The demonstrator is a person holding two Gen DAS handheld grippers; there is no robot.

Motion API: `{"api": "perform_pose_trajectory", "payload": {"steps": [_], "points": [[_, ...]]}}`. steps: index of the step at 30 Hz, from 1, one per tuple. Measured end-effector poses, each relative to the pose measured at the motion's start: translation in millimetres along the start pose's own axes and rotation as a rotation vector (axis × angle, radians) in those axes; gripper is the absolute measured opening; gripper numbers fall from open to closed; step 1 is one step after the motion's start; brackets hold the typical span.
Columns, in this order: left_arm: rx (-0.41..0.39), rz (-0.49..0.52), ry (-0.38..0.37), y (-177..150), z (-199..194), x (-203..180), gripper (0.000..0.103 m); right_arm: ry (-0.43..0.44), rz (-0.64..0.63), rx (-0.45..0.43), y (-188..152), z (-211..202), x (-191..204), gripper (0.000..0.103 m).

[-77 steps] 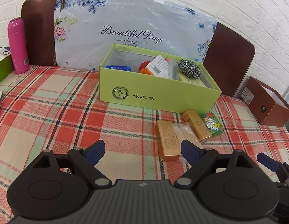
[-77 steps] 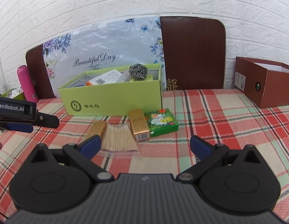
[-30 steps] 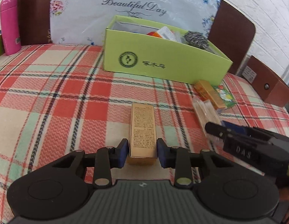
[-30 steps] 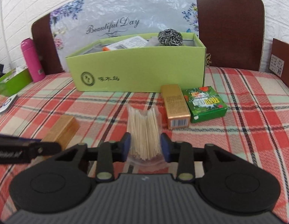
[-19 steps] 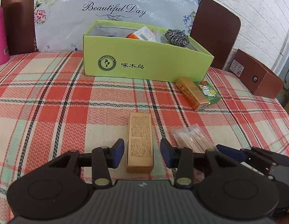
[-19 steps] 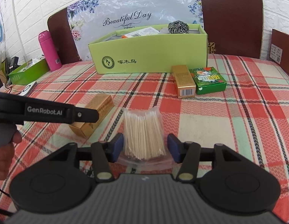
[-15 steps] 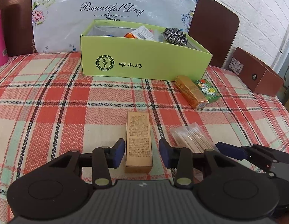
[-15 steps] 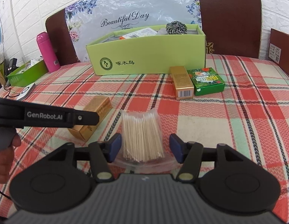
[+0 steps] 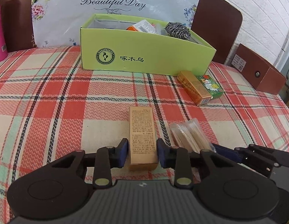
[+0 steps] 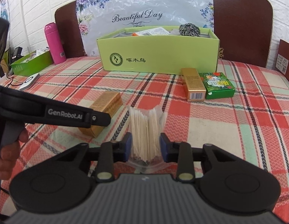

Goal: Organize objects
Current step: 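Grasp the tan medicine box with the left tool while the right tool grasps the toothpick bag, then carry the tan box and toothpick bag into the lime-green box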

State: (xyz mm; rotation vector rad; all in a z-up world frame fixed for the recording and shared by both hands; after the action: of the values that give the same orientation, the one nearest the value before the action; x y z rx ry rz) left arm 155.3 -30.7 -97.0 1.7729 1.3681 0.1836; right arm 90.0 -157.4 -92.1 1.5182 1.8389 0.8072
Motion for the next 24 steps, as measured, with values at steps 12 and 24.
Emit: {"api": "perform_pose_trajectory", "payload": {"steps": [12,24], "points": [[-0.163,0.055,-0.048,55,-43,-21,0.031,0.057,0.063,-0.144,65,-30,-9,0.020],[-0.348,0.117,-0.021,180,-54,-17,0.032,0.010,0.113,-0.301,168,-11,-35,0.020]]}}
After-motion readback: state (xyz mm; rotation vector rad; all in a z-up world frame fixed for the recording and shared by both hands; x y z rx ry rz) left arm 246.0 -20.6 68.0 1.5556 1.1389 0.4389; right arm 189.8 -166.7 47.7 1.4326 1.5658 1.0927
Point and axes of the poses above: each gripper's, at about its wrist camera, not at the fingertips, and z roughly the way its jaws point, x to its left, y to its top, the point moved 9 cm from there along z, roughly the way its jaws point, and after that the axes turned 15 degrees about -y, right-handed, at the moved point
